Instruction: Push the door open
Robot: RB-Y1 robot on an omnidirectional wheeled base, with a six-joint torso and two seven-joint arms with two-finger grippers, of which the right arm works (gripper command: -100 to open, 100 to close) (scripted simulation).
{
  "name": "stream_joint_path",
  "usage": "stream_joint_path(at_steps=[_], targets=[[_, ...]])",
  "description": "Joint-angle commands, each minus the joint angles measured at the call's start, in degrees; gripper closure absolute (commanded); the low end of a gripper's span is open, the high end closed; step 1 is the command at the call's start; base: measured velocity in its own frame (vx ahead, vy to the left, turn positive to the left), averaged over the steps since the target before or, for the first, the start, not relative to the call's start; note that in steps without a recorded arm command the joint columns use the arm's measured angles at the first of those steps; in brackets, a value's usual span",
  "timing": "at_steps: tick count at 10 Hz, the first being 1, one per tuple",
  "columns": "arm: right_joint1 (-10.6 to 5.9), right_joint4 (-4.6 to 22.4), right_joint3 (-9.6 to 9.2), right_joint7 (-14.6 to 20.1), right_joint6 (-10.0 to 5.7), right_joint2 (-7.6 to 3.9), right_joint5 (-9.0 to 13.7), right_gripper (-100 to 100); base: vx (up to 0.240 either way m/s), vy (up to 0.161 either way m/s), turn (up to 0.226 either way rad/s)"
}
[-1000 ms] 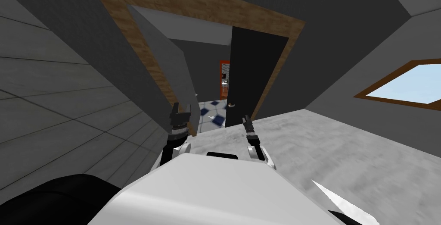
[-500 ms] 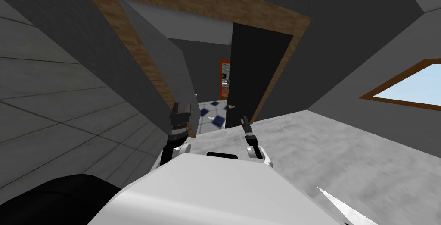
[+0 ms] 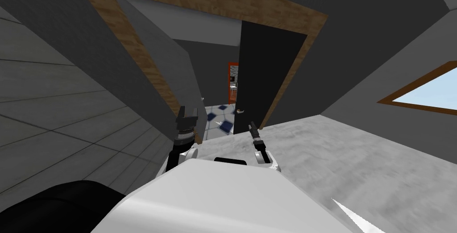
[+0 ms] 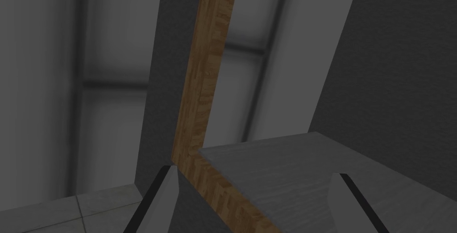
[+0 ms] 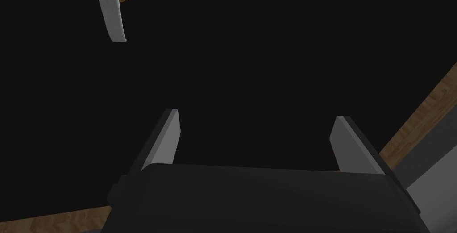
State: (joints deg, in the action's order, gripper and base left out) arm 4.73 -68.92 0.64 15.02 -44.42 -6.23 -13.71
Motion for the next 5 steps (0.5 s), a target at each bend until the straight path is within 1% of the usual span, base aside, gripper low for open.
stream_joint_path(at_steps=[1, 3, 5], targets=[[-0.6, 1.6, 0.06, 0.3, -0.25, -0.15, -0.1, -100, 0.055, -0.013, 0.008], [-2.23, 5.6, 0.09, 0.7, -0.91, -0.31, -0.6, -100, 0.064, -0.007, 0.014], [-3.83, 9.5, 0.11, 1.2, -1.55, -0.45, -1.1, -100, 0.093, -0.021, 0.016]])
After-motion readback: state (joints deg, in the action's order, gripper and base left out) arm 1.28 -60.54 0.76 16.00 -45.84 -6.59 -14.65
